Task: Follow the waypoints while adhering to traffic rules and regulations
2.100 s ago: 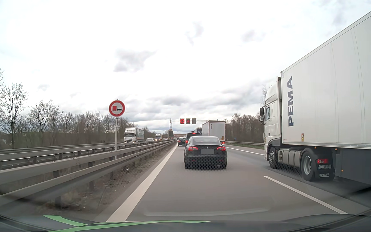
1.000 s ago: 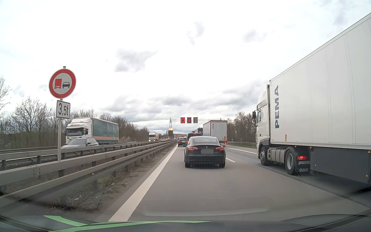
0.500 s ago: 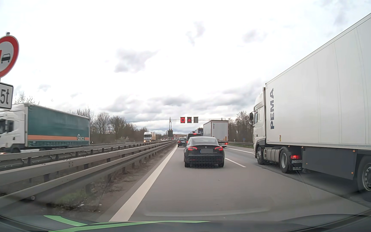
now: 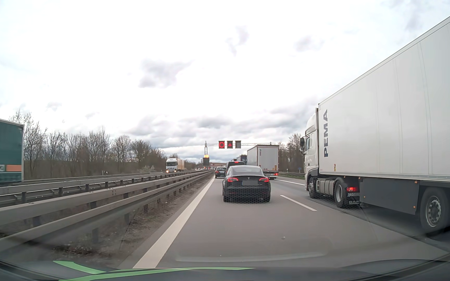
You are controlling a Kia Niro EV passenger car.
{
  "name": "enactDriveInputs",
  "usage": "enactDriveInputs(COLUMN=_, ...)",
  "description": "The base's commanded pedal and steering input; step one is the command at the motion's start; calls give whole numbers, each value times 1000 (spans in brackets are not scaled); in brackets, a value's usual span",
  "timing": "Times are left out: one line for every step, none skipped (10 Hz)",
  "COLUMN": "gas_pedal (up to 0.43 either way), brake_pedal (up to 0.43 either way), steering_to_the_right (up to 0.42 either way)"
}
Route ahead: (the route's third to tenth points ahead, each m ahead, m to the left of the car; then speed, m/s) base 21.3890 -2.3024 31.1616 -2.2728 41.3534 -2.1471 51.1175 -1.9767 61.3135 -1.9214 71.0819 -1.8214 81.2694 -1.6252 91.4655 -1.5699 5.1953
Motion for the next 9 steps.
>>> enactDriveInputs(gas_pedal=59, brake_pedal=0, steering_to_the_right=-3)
enactDriveInputs(gas_pedal=59, brake_pedal=0, steering_to_the_right=-3)
enactDriveInputs(gas_pedal=67, brake_pedal=0, steering_to_the_right=-2)
enactDriveInputs(gas_pedal=67, brake_pedal=0, steering_to_the_right=-2)
enactDriveInputs(gas_pedal=67, brake_pedal=0, steering_to_the_right=-2)
enactDriveInputs(gas_pedal=67, brake_pedal=0, steering_to_the_right=-3)
enactDriveInputs(gas_pedal=67, brake_pedal=0, steering_to_the_right=-4)
enactDriveInputs(gas_pedal=67, brake_pedal=0, steering_to_the_right=-4)
enactDriveInputs(gas_pedal=67, brake_pedal=0, steering_to_the_right=-4)
